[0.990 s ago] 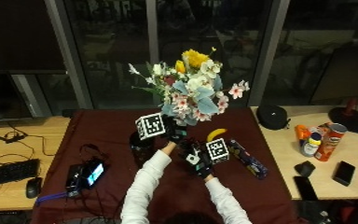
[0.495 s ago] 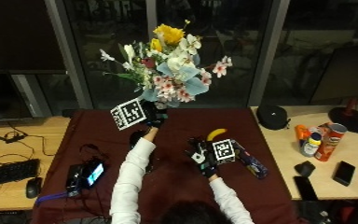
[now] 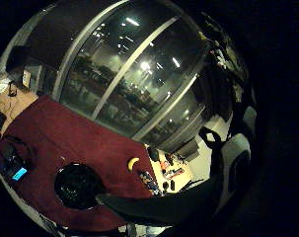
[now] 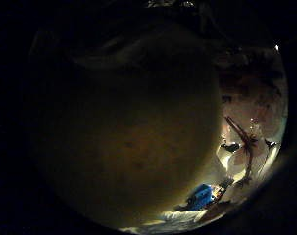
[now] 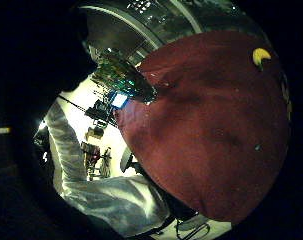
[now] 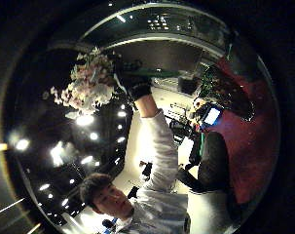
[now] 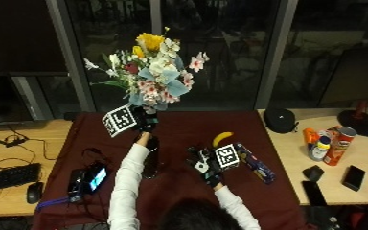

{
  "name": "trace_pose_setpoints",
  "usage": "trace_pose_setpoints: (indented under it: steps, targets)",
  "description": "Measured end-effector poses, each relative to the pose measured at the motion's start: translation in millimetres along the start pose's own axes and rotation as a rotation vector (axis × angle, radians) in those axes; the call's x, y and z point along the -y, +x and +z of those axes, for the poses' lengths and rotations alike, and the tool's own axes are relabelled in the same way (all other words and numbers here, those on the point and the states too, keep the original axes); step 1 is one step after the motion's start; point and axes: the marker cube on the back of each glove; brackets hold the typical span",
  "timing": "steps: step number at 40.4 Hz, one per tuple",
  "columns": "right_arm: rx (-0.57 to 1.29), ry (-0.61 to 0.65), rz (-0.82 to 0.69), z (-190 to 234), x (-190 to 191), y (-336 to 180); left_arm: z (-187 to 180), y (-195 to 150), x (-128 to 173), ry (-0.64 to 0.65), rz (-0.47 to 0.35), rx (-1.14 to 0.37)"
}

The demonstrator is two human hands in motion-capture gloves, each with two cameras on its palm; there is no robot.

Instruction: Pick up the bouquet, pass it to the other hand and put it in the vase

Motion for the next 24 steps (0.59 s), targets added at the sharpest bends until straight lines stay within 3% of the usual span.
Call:
trace_pose_setpoints:
  steps: [4,7,11,14,16,20,24]
  targets:
    - [-0.017,-0.005,-0.025,2.3,-3.6,-4.6,-0.5,-20.0,-4.8,-0.005,-0.044,0.002]
    - [-0.057,-0.004,-0.074,0.2,-3.3,1.8,-0.3,-53.5,-16.0,-0.071,-0.087,0.006]
    - [-0.185,-0.01,-0.239,-11.0,1.0,23.3,-10.4,-119.8,-54.0,-0.409,-0.145,0.007]
    - [-0.114,-0.008,-0.083,-11.9,-11.6,25.0,-26.1,-166.6,-82.8,-0.607,-0.168,-0.028]
    - [-0.088,-0.004,0.006,-13.8,-18.2,28.2,-39.0,-187.6,-96.5,-0.628,-0.186,-0.041]
    - [-0.079,0.008,0.033,-22.9,-22.9,40.8,-66.4,-207.9,-116.9,-0.602,-0.242,-0.021]
    - [-0.082,0.047,0.053,-41.7,-26.0,62.8,-84.9,-212.9,-121.1,-0.505,-0.254,0.003]
